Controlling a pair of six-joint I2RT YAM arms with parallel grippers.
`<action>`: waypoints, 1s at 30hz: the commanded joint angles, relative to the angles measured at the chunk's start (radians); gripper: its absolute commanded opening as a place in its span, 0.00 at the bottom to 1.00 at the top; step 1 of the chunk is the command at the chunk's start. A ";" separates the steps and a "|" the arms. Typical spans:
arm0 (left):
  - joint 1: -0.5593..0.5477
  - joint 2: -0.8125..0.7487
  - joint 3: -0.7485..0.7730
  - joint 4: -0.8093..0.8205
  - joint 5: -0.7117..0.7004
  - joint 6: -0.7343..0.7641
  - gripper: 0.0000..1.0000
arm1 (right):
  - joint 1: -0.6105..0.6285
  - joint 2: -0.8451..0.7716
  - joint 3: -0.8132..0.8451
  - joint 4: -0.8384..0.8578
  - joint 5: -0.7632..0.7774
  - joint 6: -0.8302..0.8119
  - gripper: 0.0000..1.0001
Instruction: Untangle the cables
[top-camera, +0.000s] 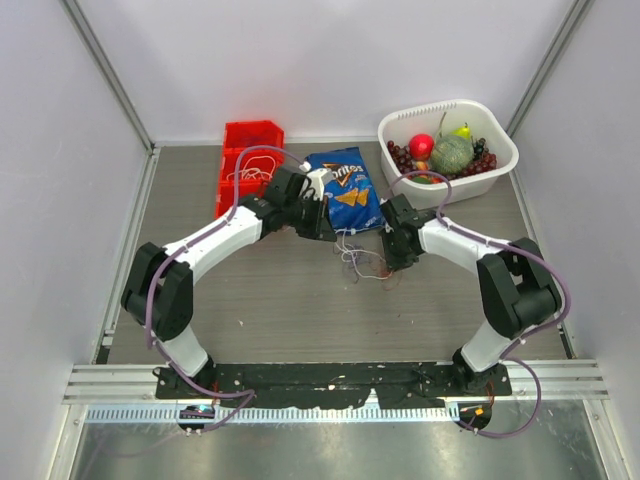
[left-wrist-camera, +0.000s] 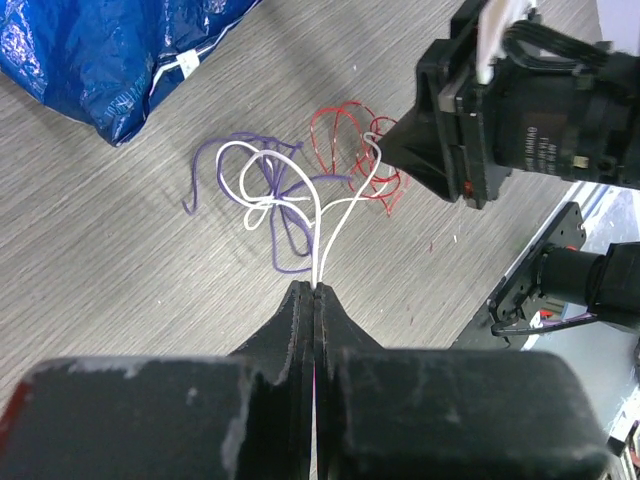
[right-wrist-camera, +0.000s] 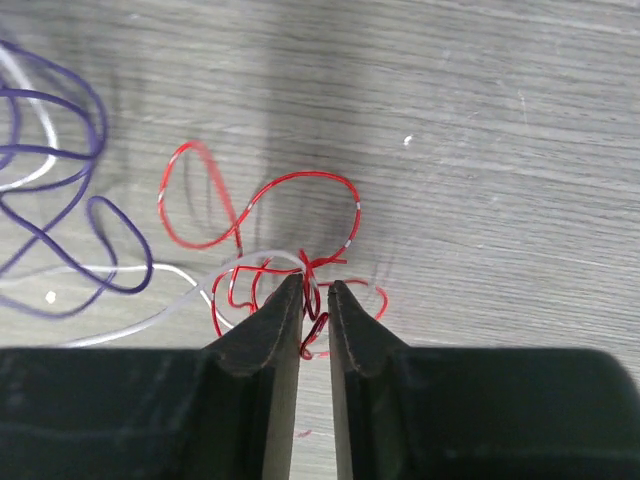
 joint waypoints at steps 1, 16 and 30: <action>-0.002 -0.030 0.037 0.027 0.011 0.038 0.00 | 0.005 -0.122 -0.006 0.052 -0.107 -0.008 0.27; -0.004 -0.073 0.070 0.127 0.173 0.001 0.00 | 0.005 -0.184 0.069 0.151 -0.257 -0.009 0.46; -0.005 -0.090 0.069 0.099 0.190 0.024 0.00 | -0.090 -0.190 0.114 0.152 -0.430 0.077 0.45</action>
